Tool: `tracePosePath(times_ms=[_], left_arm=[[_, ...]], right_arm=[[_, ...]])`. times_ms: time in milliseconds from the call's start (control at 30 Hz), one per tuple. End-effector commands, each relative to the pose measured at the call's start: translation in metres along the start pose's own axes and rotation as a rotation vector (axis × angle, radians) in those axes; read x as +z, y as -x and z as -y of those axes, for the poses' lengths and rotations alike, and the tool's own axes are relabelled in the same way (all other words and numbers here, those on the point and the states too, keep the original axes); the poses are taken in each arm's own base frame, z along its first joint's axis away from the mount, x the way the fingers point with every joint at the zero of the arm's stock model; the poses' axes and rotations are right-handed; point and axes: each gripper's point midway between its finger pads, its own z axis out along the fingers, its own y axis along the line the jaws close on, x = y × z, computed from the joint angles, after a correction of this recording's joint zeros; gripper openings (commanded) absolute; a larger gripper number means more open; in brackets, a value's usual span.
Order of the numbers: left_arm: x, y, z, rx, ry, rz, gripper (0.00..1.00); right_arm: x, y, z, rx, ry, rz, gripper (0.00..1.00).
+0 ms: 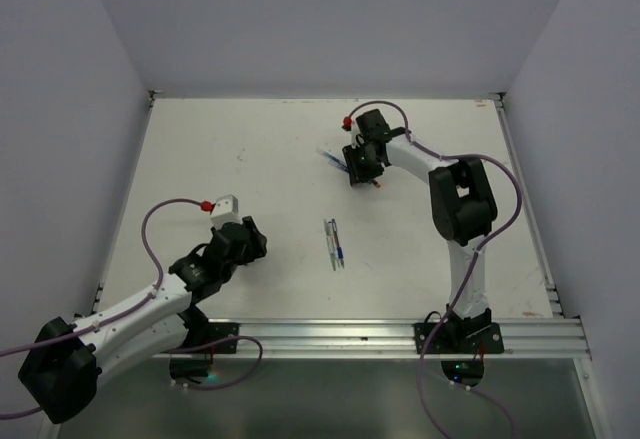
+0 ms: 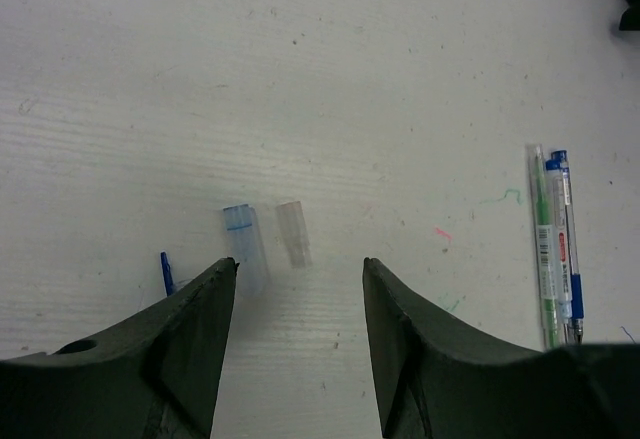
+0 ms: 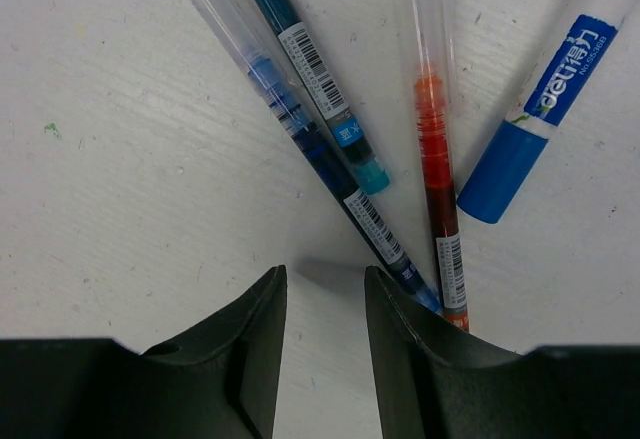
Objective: Open the pen caps
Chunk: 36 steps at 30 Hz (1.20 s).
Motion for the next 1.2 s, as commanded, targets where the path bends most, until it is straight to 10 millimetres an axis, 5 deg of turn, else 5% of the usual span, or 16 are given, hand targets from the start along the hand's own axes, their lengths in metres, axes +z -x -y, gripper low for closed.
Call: tracePosePath(times_ms=[0,767,1167], left_arm=[[0.002,0.008,0.005,0.014,-0.024,0.037,0.57],[0.005,0.001,0.003,0.021,-0.022,0.023,0.58],[0.009,0.000,0.005,0.022,-0.027,0.014,0.59]], right_arm=[[-0.019,0.029,-0.004,-0.029,0.009,0.092,0.41],[-0.013,0.046,0.007,-0.008,-0.019,0.112,0.41],[0.015,0.020,0.012,0.010,-0.002,0.034,0.40]])
